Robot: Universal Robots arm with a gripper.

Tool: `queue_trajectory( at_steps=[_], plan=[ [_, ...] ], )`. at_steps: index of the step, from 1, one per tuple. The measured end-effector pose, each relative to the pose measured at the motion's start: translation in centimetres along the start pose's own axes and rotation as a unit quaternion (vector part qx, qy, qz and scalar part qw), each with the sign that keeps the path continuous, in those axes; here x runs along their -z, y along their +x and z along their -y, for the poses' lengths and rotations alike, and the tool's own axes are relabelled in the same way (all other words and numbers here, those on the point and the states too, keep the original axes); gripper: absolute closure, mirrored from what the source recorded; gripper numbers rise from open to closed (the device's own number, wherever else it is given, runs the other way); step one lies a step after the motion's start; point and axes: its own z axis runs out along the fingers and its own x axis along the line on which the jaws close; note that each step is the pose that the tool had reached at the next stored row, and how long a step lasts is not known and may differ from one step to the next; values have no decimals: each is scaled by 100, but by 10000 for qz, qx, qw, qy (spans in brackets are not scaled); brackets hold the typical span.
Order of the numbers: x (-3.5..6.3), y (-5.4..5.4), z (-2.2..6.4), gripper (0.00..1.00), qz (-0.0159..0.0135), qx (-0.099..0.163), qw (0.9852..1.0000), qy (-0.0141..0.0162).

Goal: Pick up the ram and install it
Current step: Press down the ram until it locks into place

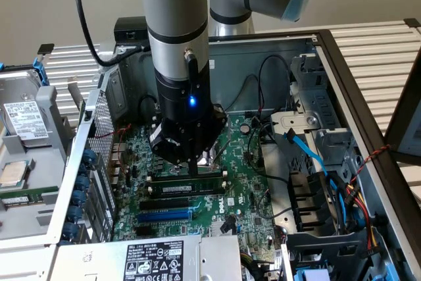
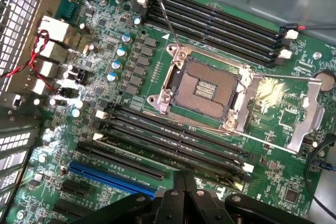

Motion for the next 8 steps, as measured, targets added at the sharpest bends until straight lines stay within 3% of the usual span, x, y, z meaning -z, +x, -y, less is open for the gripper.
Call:
queue_trajectory(
  at_steps=[4, 8],
  plan=[
    [-2, 0, 0, 90, 12, -335, 9994, 12],
    [-3, 0, 0, 90, 24, -651, 9979, 21]
  ],
)
